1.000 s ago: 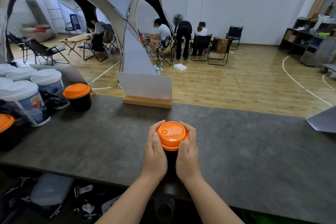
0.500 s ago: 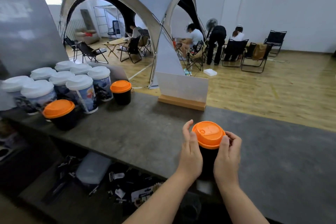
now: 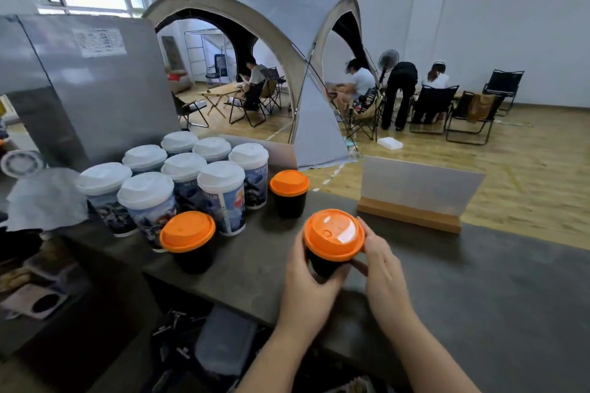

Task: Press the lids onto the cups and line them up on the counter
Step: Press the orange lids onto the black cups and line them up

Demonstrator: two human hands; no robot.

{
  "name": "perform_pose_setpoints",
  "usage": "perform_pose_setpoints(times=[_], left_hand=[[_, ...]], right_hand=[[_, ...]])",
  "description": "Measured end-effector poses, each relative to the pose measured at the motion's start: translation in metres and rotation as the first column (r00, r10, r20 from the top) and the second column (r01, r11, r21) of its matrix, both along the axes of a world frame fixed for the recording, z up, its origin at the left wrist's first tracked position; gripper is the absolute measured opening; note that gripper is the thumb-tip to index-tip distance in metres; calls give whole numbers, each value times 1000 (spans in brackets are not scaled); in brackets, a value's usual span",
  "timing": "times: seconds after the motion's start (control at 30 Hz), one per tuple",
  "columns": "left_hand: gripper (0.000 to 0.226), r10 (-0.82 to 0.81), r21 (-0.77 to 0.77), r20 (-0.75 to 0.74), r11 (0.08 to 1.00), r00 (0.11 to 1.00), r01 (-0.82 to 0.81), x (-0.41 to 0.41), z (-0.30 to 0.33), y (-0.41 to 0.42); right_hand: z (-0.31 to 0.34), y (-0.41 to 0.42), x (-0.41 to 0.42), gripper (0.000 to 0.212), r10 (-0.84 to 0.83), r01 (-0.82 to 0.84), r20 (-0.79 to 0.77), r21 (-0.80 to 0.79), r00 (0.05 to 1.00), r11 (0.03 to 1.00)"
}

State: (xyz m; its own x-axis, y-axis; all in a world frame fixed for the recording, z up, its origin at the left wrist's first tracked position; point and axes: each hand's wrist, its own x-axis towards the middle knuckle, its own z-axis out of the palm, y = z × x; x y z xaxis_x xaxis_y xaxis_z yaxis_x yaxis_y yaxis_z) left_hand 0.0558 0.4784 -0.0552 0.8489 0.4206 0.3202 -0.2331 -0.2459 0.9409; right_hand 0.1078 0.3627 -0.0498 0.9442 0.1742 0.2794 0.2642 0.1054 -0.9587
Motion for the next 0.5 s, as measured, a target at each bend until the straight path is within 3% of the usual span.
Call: perform_pose_setpoints(times=[0.13,0.3,0.5], left_hand=[[81,152,8,6,988,988,-152,29,0,60],[83,277,1,-75,961,958,-277,49,-7,100],[88,316,72,-110,948,942,-309,56,-17,109]], right_hand=[[4,70,22,28,45,-36,-102,88,994,995],[1,119,44,36,100,-87,-209,71,973,994],[0,131,52,38,60,-55,-235,29,970,998]])
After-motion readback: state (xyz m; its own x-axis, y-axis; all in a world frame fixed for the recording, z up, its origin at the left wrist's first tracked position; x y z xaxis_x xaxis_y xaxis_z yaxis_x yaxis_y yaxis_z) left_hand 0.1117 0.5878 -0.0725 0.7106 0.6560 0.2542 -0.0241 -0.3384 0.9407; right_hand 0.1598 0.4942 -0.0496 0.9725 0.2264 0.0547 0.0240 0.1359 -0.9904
